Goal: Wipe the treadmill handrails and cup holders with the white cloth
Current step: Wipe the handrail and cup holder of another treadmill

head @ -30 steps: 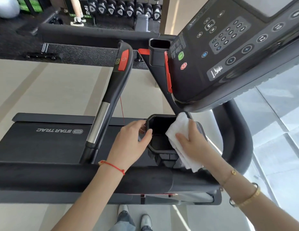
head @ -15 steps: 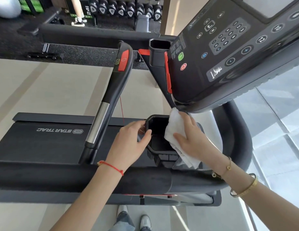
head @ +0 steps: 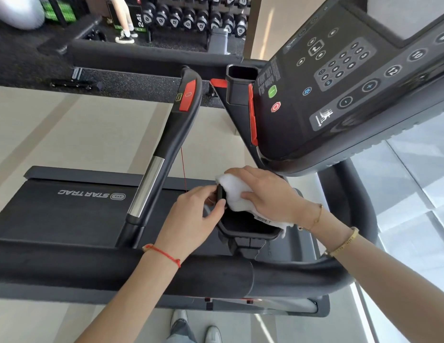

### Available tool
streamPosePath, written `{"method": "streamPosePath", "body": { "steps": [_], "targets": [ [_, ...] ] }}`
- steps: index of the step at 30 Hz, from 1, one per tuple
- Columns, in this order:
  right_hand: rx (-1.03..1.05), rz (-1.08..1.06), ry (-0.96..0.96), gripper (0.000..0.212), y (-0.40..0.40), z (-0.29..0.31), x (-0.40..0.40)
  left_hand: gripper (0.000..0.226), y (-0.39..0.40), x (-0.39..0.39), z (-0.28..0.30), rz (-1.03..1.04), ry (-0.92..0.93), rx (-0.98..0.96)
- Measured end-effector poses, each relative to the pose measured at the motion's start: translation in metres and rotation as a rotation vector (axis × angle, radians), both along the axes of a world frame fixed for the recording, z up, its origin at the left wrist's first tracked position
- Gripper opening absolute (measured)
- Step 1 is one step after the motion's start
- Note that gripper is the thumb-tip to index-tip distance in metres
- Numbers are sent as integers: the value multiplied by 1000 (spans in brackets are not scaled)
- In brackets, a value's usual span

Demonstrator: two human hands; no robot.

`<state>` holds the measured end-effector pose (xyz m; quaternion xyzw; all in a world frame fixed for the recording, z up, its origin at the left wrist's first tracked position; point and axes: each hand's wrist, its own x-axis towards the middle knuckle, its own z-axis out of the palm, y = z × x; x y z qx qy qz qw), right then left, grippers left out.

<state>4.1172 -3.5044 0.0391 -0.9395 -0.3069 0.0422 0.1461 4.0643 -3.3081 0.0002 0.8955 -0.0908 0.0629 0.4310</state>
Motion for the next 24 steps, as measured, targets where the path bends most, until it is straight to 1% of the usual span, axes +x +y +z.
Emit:
{"method": "streamPosePath", "body": {
  "steps": [4,6,9,10,12,14,15,17,19,22,24],
  "targets": [
    [147,-126,69,60,-24,-8,-22,33,0,0,1,-2,1,-1],
    [105,-129,56,60,-24,-6,-24,31,0,0,1,-5,0,8],
    [-65,10,-52,57,-3,0,-7,29,0,0,0,-2,2,18],
    [-94,39,-67,55,5,2,-3,30,0,0,0,-3,3,17],
    [-83,20,-65,54,10,2,0,33,0,0,0,-7,4,11],
    [-16,-67,-44,56,2,-1,-8,33,1,0,0,-14,6,2],
    [53,-123,-20,58,-4,-3,-16,32,1,0,1,-17,7,-2],
    [224,-259,56,63,-12,-6,-35,31,1,0,1,-20,2,-7],
    [327,-418,161,69,-12,-10,-52,28,1,0,0,-24,-11,-3],
    [359,-605,244,72,-7,-20,-71,23,1,1,0,-27,-27,8],
    [326,-629,233,69,-7,-20,-69,22,1,1,-1,-24,-22,15]
  ]
}}
